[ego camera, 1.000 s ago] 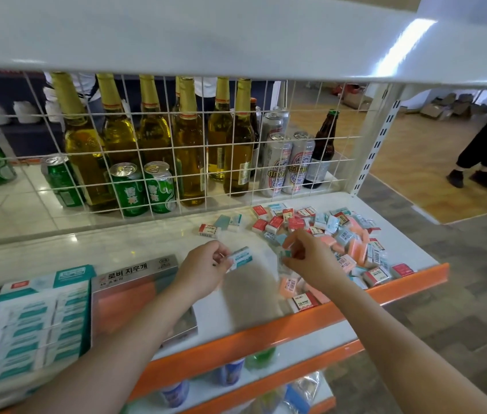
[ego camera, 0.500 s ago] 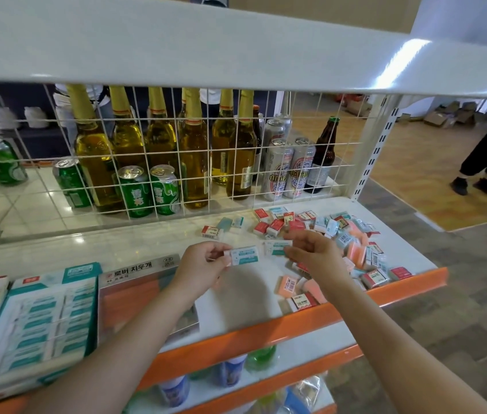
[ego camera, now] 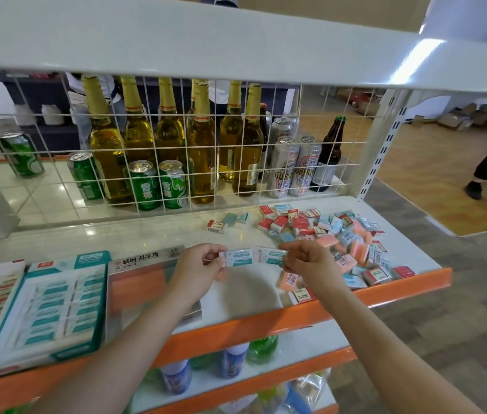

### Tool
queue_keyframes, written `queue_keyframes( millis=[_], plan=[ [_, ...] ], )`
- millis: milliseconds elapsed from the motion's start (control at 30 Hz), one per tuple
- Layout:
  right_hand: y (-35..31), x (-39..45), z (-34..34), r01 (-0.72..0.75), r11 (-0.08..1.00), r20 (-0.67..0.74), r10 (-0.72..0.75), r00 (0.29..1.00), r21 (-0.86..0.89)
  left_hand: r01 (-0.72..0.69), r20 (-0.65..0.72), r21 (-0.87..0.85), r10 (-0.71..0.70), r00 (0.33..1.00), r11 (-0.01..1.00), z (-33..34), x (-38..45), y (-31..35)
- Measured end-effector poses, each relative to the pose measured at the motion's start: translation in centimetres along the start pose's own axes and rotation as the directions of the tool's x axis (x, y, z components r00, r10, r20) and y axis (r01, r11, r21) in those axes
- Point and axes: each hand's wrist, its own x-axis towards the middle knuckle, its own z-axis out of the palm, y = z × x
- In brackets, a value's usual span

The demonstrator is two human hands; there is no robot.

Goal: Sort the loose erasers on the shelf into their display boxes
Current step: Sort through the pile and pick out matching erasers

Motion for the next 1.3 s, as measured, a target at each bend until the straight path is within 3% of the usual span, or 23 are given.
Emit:
queue_keyframes(
  millis=[433,600,767,1000,1300],
  plan=[
    [-0.7,-0.4,1.9,0.02,1.0,0.062,-0.021,0.998,0.025,0.016,-0.146,0.171,0.009,0.989,0.985,-2.4,-2.2,-0.9],
    [-0.5,-0.7,5.6,0.02,1.0,0.053,-0.02,0.998,-0.001,0.009,-0.188,0.419,0.077,0.979,0.908,-5.4,-4.2,-1.3],
    [-2.2,-1.7,10.3,0.051,0.998,0.101,-0.049,0.994,-0.024,-0.012,-0.223,0.436,0.121,0.967,0.9,-10.2,-5.8,-1.9],
    [-4.3,-4.2,17.8,0.117,0.989,0.222,-0.095,0.97,-0.087,0.08,-0.252,0.565,0.08,0.964,0.822,-17.6,-8.4,-4.0],
    [-4.9,-6.6,24.4,0.27,0.925,0.337,-0.173,0.925,-0.266,0.109,-0.231,0.516,0.016,0.973,0.849,-23.4,-11.2,-6.2]
  ],
)
